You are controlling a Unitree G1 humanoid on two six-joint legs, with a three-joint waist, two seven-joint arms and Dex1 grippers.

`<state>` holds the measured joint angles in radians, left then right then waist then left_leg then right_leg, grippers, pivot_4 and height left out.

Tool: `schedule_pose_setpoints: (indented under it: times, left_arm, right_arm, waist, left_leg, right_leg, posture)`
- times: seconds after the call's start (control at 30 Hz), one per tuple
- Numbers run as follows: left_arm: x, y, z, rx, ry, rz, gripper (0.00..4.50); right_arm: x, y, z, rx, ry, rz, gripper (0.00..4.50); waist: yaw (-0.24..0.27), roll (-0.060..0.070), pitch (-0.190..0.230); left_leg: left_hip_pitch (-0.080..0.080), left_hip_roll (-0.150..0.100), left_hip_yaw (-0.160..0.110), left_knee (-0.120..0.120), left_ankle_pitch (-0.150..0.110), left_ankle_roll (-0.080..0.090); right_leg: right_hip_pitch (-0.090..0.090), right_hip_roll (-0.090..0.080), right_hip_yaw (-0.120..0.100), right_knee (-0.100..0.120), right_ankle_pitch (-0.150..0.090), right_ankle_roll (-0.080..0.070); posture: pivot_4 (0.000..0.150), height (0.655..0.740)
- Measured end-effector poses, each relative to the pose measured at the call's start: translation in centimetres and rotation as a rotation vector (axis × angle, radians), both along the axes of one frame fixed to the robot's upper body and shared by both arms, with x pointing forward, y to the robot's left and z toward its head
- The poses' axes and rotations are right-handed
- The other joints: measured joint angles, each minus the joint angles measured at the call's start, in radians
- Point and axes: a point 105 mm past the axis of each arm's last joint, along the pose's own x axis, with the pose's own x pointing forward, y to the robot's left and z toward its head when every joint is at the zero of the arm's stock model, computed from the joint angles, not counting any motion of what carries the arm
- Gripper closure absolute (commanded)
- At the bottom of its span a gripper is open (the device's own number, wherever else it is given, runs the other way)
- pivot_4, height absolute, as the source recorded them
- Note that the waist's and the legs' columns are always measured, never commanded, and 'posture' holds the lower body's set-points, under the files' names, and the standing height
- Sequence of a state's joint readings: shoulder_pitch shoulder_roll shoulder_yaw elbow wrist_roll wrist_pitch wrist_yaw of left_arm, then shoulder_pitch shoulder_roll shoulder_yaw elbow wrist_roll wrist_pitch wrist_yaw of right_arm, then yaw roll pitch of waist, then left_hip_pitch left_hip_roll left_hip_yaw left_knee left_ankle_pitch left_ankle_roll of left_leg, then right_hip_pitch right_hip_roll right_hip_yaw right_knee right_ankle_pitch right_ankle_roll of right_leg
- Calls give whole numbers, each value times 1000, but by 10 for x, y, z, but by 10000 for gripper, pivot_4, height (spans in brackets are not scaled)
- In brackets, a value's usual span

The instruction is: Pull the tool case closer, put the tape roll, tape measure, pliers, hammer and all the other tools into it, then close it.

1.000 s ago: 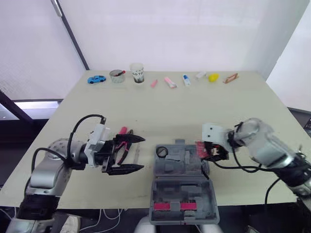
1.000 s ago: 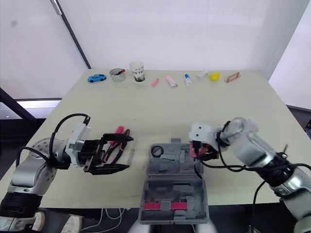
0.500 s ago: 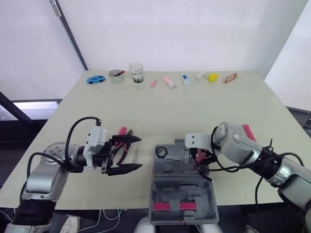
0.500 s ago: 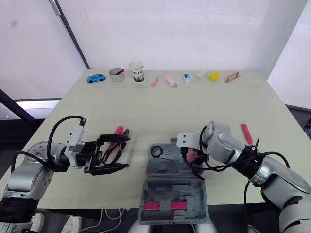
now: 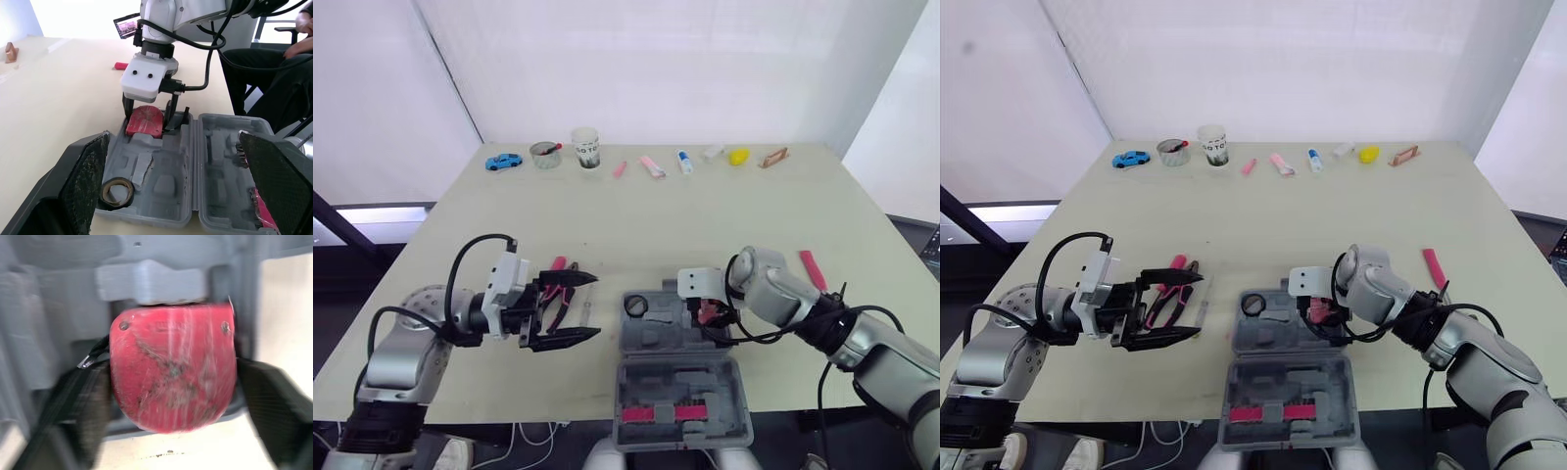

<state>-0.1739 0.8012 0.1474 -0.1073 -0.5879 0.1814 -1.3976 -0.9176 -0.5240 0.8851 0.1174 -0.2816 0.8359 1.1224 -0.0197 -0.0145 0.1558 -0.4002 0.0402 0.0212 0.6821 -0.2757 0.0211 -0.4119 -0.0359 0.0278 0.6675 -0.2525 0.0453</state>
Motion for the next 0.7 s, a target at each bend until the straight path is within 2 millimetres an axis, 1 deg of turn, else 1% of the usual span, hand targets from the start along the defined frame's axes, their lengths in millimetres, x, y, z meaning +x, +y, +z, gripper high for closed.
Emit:
schedule_pose_setpoints:
  times: [0.2, 0.33, 0.37, 0.5, 0.57, 0.63, 0.7]
  left_arm:
    - [0, -1, 0, 0, 2, -6, 0]
    - [1, -3, 1, -1, 0, -13, 0]
    - [1, -3, 1, -2, 1, -14, 0]
    - [1, -6, 0, -5, 6, -24, 0]
    - [1, -7, -1, -4, 10, -29, 0]
    - [1, -8, -2, -6, 11, -31, 0]
    - [1, -8, -1, -7, 10, -30, 0]
  right_arm:
    - [7, 0, 5, 3, -65, -2, 512]
    - [11, -4, 19, 25, -113, -15, 512]
    - [10, -4, 26, 42, -131, -18, 512]
    - [8, -6, 47, 87, -191, -28, 512]
    - [6, -9, 52, 100, -206, -41, 512]
    - [-2, -16, 55, 117, -198, -56, 512]
    - [-11, -22, 56, 189, -161, -102, 512]
  waist:
    - [1, 0, 0]
    - [3, 0, 0]
    - [3, 0, 0]
    - [4, 0, 0]
    - [4, 0, 1]
    - [7, 0, 1]
    - [7, 0, 1]
  left_leg:
    - [0, 0, 0, 0, 0, 0]
    - [0, 0, 0, 0, 0, 0]
    - [-1, 0, 0, 0, 0, 0]
    - [-1, 0, -1, 0, 0, 0]
    - [-1, 0, -1, 0, 0, 0]
    - [-1, 0, -1, 0, 0, 0]
    - [-2, 0, -1, 0, 0, 0]
  right_leg:
    - [-1, 0, 0, 1, 0, 0]
    - [-1, 0, 0, 0, 0, 0]
    - [-1, 0, 0, 0, 0, 0]
    - [-1, 0, 0, 0, 0, 0]
    - [-1, 0, 0, 0, 0, 0]
    - [-1, 0, 0, 0, 0, 0]
    - [-1, 0, -1, -1, 0, 0]
  posture:
    - [1500, 7400]
    - [1500, 7400]
    - [1500, 7400]
    - [1500, 7400]
    - [1500, 7400]
    - [1500, 7400]
    - [1500, 7400]
